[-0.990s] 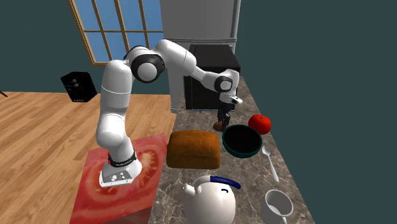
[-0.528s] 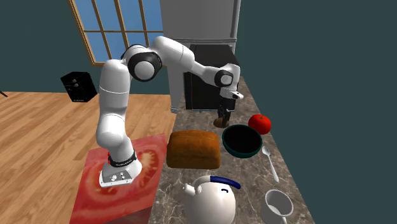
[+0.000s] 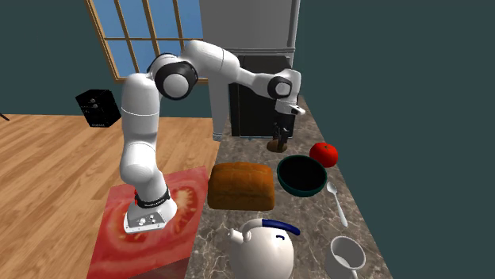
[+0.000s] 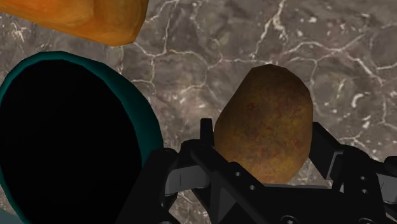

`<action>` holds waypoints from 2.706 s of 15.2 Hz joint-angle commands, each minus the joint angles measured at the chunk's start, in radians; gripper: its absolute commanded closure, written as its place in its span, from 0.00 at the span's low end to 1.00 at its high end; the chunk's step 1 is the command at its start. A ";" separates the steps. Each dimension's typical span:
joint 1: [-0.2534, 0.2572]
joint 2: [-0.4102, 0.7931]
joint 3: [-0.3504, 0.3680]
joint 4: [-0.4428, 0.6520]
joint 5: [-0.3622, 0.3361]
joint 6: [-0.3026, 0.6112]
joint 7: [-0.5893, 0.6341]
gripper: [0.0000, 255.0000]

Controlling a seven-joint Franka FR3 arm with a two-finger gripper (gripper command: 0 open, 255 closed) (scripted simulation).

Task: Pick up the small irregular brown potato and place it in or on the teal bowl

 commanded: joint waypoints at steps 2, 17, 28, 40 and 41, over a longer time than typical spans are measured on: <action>0.002 -0.013 0.001 0.022 0.003 -0.035 -0.005 1.00; 0.007 -0.042 0.004 0.183 0.009 -0.222 -0.038 1.00; -0.123 0.028 -0.080 0.285 -0.020 -0.208 -0.251 1.00; -0.179 0.087 -0.109 0.263 -0.027 -0.109 -0.312 1.00; -0.180 0.088 -0.109 0.252 -0.027 -0.097 -0.309 1.00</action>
